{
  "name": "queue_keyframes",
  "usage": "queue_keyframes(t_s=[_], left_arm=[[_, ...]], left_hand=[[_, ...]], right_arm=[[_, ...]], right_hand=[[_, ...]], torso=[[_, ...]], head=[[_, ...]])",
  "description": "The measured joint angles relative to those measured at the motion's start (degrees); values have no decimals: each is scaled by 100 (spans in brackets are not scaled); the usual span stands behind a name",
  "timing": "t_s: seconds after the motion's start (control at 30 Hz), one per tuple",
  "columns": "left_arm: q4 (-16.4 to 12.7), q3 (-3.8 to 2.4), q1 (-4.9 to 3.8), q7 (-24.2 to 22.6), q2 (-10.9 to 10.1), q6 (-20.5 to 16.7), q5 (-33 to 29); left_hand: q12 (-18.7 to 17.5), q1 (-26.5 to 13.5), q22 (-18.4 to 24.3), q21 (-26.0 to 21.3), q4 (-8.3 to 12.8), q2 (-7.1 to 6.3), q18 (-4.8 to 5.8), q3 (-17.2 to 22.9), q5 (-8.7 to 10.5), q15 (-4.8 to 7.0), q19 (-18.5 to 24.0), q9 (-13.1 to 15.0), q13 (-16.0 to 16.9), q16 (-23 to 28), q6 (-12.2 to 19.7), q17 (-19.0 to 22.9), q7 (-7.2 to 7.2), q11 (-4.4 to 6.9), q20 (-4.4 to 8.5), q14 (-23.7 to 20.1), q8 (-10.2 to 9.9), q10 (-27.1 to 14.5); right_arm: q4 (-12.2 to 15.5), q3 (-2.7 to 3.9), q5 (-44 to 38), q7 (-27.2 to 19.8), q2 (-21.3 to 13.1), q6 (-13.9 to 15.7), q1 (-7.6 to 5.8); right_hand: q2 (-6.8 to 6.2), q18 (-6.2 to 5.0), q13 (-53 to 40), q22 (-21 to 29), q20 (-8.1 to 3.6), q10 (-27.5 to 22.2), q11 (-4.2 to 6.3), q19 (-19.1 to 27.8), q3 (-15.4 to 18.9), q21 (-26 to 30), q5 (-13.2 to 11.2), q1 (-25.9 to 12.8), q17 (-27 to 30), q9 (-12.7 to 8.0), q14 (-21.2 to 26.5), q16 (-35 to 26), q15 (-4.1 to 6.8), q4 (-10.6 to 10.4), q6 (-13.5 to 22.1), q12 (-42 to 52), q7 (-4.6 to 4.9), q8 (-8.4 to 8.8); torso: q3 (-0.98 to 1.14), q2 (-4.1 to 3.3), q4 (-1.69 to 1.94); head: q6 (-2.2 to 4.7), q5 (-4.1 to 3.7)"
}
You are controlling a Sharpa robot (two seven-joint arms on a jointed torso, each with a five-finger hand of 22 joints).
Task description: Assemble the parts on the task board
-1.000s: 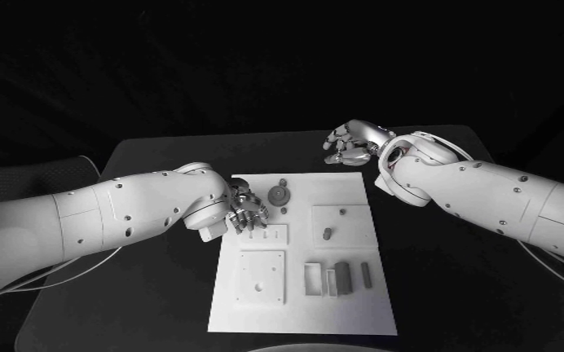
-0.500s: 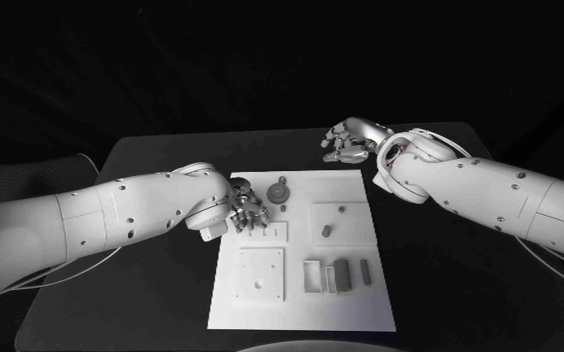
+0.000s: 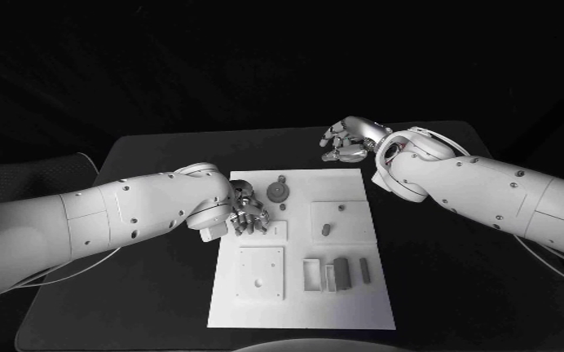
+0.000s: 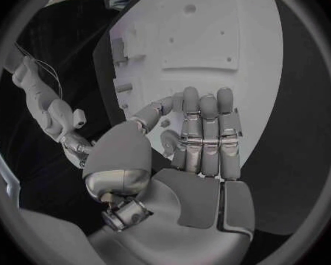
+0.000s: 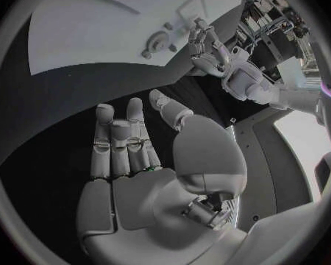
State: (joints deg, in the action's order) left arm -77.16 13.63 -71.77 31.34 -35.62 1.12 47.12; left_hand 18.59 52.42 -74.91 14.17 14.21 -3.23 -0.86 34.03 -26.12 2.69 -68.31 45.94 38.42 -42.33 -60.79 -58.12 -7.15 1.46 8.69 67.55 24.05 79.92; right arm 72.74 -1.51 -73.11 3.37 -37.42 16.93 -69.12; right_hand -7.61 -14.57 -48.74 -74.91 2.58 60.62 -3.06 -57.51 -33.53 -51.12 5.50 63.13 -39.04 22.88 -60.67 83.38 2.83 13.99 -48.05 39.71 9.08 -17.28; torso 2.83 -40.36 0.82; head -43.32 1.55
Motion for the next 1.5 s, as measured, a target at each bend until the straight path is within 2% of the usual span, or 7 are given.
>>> queue_keyframes(t_s=[0.73, 1.5], left_arm=[[91, 0, 21, 66, 60, 181, 136], [161, -2, 24, 69, 168, 181, 349]], left_hand=[[23, -6, -4, 22, -8, 35, 1, -9, 23, 18, 1, -5, -1, -23, 8, 34, 16, 0, -1, -19, 19, -3], [44, 5, -2, 44, -8, 43, 1, -25, 11, 18, 2, -5, -8, -23, -11, 53, 4, -9, -1, -19, 20, -12]], right_arm=[[23, 0, 0, -1, 1, -29, 0], [50, 1, 0, 1, 9, -59, 0]], right_hand=[[0, 34, 5, 1, 0, 0, 0, 0, 0, 0, 0, 0, 0, -5, 6, 0, -8, 0, -25, 0, 3, 0], [0, 43, 5, 1, 1, 0, 0, 1, 0, 20, 0, 0, 0, -5, 15, 0, -19, 0, -12, 0, 12, 0]], torso=[[-2, -1, 0], [5, 2, -3]], head=[[-24, -14], [-4, -12]])
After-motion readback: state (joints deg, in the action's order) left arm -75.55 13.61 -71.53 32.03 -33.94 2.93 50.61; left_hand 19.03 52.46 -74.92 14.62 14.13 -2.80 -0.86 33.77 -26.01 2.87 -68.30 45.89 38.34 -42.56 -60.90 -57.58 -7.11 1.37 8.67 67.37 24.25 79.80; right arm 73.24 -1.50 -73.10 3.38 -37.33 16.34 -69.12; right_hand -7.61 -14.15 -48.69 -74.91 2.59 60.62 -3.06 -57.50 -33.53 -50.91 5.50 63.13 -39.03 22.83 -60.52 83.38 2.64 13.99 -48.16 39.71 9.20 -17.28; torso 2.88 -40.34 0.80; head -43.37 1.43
